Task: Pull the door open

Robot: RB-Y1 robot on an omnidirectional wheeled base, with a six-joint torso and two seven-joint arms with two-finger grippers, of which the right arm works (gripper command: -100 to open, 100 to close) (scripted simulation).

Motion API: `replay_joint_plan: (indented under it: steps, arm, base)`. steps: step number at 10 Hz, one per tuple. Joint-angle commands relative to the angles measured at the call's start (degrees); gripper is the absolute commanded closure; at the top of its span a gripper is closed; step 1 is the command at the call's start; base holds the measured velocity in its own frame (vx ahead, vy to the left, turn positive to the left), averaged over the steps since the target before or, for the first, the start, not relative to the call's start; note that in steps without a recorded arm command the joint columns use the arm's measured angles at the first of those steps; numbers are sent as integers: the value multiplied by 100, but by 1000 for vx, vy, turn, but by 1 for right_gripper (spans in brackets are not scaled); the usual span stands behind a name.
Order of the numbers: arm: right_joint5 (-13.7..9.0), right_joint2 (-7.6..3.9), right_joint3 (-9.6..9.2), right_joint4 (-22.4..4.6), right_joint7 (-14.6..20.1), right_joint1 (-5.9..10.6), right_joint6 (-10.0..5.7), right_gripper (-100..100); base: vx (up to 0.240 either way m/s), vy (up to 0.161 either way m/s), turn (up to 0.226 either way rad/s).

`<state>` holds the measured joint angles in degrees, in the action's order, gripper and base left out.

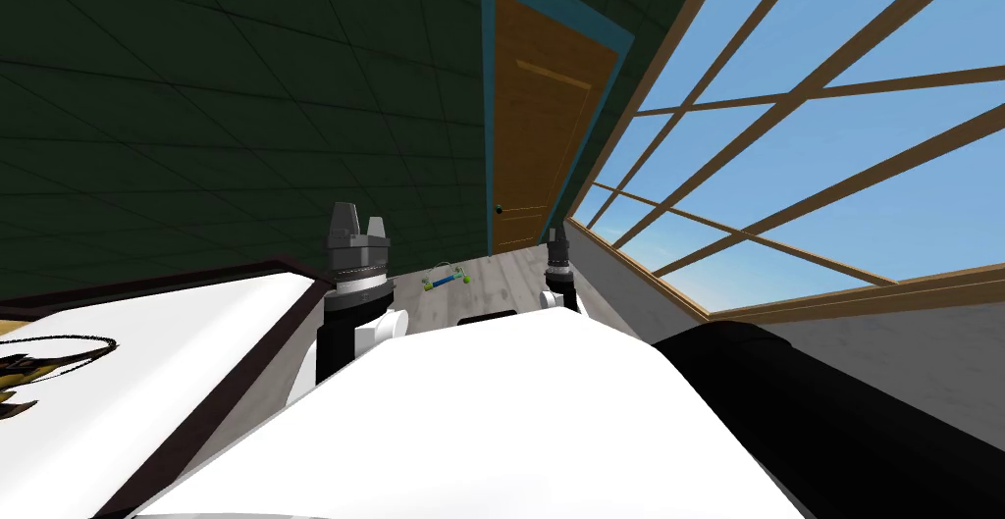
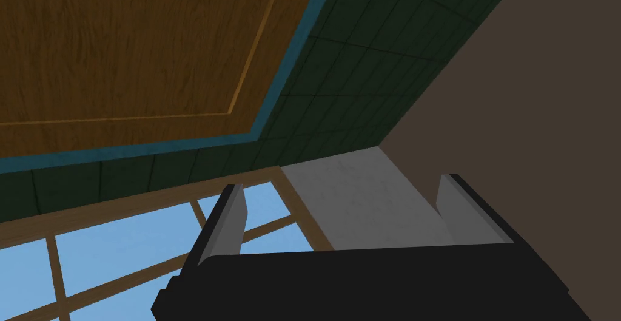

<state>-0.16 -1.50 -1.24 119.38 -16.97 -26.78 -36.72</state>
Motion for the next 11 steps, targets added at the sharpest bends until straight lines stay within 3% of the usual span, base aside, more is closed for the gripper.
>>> replay_joint_plan:
  steps: [1, 11]
  arm:
    - [92, -22, 17, -221, -174, 83, -36, -100]
    - [618, -212, 273, -1576, -1183, 609, -200, -100]
  base:
    - [78, -12, 10]
    - [84, -8, 9]
